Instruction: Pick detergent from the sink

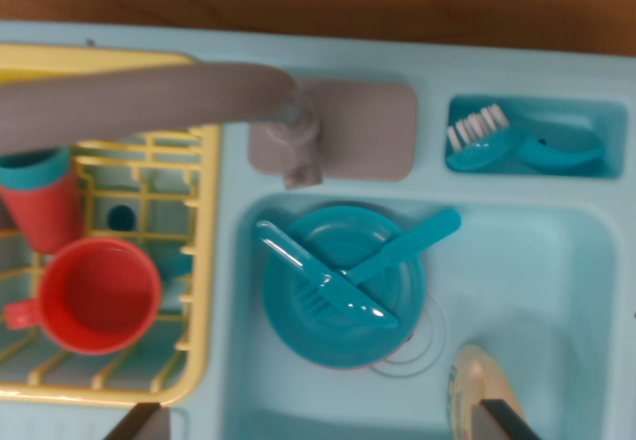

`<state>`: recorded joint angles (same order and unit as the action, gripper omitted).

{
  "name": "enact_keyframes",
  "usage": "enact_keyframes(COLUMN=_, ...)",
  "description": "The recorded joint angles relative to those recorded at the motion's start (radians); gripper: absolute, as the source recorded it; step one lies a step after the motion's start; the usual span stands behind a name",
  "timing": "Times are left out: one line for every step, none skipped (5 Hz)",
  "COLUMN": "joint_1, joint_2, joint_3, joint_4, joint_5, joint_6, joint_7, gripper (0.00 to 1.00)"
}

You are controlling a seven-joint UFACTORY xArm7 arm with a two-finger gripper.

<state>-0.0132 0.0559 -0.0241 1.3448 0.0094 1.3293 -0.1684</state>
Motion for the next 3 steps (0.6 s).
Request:
enact_keyframes(joint_1=0.0000, joint_2=0.000, joint_3=0.000, joint_4=0.000, joint_5=0.0000, joint_6=0.000, joint_7=0.000, gripper=0.00)
enact_keyframes(joint_1=-0.0102, joint_2=0.010, joint_3=-0.011, joint_4=-0.042, joint_5=0.0073, joint_6=-0.044, joint_7=-0.033, gripper=0.00)
enact_keyframes(joint_1=-0.0102, joint_2=0.010, joint_3=-0.011, joint_4=-0.042, joint_5=0.0073, joint_6=-0.044, joint_7=-0.033, gripper=0.00)
